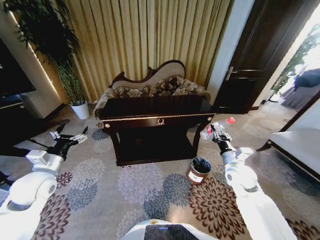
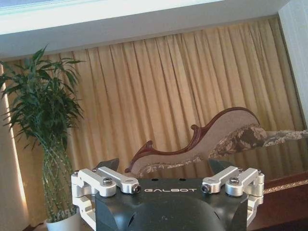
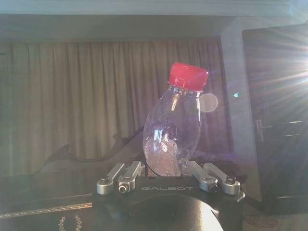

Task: Move to the front of the table and place the trash on the table into the trash bin.

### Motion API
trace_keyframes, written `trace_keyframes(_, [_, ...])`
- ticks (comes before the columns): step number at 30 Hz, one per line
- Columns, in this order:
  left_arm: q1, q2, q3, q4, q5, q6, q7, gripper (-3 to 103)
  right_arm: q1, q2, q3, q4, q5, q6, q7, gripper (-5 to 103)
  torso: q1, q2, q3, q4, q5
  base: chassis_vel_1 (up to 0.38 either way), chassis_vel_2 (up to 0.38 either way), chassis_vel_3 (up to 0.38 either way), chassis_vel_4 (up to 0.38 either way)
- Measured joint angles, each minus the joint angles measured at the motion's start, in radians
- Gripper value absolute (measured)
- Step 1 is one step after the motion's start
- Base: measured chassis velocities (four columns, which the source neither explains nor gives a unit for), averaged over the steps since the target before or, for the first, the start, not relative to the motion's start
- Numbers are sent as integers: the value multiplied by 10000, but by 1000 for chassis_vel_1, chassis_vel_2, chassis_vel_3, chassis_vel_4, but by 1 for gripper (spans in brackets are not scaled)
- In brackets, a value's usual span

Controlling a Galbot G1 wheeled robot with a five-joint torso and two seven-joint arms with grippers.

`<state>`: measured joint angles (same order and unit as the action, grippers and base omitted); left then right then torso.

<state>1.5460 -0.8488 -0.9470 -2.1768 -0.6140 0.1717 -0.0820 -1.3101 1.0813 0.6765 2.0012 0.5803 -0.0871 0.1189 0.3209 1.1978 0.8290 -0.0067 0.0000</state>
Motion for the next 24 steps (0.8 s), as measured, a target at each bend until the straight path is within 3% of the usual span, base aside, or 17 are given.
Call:
trace_keyframes(10, [10,-8,28,8,26,-50,9,100,43,13,-47,-16,7,-1,0,28,-7,5,-3,3,-1,-132,140,123,-140])
trace_keyframes(24, [54,-101,63,-33,104,-97,21,100,0,54,-11,-76,-14,36,0,28,3,-2,2,1,-3,-240,210,243,-207])
